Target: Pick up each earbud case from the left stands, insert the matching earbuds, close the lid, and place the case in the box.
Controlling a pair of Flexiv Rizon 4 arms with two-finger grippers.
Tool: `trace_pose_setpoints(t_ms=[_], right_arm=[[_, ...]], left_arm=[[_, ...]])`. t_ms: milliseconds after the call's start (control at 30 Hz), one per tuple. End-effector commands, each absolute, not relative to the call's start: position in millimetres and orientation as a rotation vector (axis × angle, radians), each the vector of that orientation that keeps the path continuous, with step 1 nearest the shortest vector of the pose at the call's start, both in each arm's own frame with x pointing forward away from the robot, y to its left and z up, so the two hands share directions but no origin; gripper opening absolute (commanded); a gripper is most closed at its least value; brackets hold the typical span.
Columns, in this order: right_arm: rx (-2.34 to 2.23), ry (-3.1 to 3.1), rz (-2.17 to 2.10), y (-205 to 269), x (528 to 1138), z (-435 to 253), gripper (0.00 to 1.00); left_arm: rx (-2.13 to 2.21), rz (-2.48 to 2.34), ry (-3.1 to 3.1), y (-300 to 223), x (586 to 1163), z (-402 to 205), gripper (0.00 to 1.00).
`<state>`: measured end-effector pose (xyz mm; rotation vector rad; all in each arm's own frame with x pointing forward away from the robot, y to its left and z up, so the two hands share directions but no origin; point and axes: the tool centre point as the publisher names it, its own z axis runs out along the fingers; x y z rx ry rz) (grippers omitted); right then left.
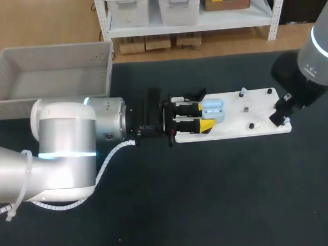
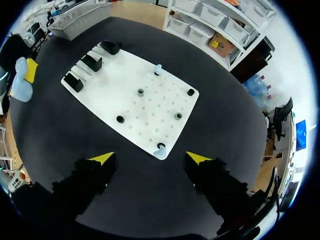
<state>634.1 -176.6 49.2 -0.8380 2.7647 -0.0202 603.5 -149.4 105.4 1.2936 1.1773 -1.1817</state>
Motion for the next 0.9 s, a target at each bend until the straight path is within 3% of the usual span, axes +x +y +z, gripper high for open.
trace_pose_setpoints(t_ms=[33,67,167,900], right_arm=[[-0.849,2.791,-0.011,-175.3,643.7,42.5,0.6],[-0.852,2.795,-0.015,-176.1,643.9,41.4,0.54],[-0.858,2.809,-0.018,-178.1,643.7,37.8,0.5],[-0.89,2.84,-0.089,-184.7,642.5,22.3,0.39]], left_arm=[[1.288,-1.176,1.176,-149.6,602.2,104.5,0.0],[1.288,-1.176,1.176,-149.6,602.2,104.5,0.0],[1.288,-1.176,1.176,-149.6,602.2,104.5,0.0],[1.288,-1.176,1.176,-149.6,602.2,104.5,0.0]])
